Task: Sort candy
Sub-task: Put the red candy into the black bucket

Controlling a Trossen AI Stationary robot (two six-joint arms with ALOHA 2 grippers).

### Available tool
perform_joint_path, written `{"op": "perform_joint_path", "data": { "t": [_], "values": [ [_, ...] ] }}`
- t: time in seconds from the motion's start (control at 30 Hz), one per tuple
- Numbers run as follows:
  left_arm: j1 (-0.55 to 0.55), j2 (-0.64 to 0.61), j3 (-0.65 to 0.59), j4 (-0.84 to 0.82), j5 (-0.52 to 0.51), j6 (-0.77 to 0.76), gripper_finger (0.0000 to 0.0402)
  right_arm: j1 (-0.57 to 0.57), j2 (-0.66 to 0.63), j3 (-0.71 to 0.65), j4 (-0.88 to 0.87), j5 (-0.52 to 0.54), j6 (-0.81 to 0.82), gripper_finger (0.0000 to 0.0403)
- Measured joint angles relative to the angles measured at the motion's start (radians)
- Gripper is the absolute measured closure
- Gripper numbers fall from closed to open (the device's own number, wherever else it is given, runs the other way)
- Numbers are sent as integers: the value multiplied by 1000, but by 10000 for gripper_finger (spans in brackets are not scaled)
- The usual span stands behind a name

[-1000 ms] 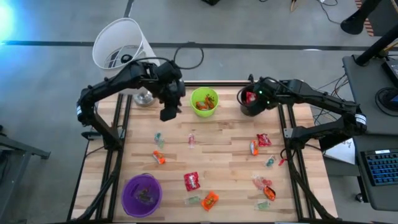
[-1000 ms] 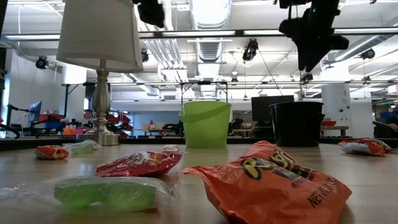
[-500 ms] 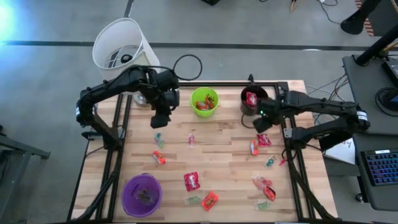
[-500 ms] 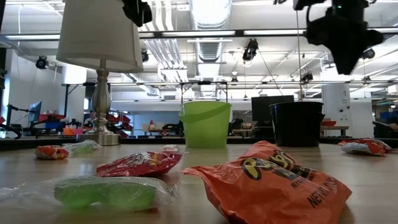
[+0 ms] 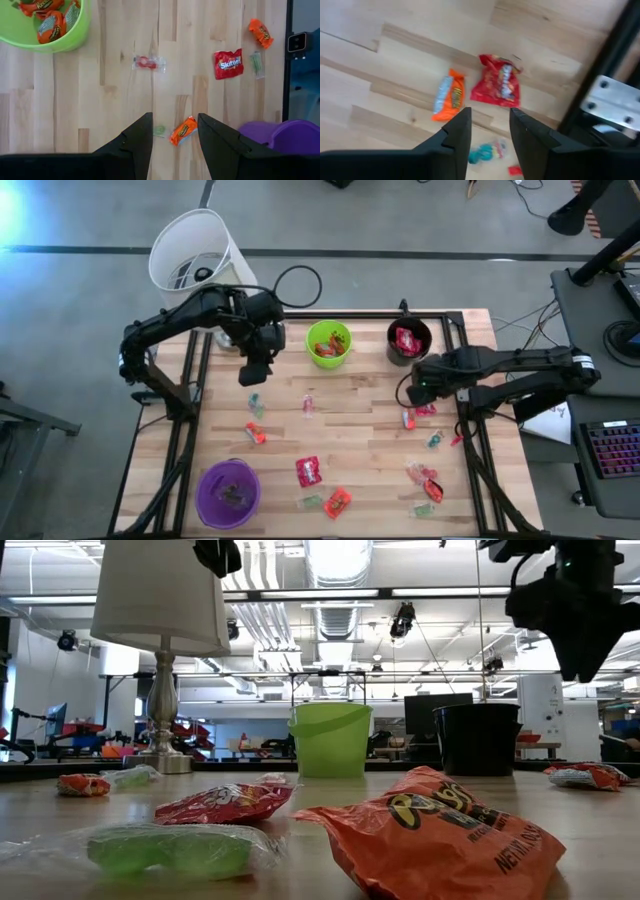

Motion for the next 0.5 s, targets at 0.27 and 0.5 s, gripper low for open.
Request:
{"op": "perform_joint_path", "data": {
  "t": [0.27, 0.5],
  "values": [
    [-2, 0, 0, 0, 0, -1, 264, 0, 13, -82, 39, 9, 55, 232],
    [-4, 0, 0, 0, 0, -1, 264, 0, 13, -180, 135, 14, 85, 213]
  ]
}}
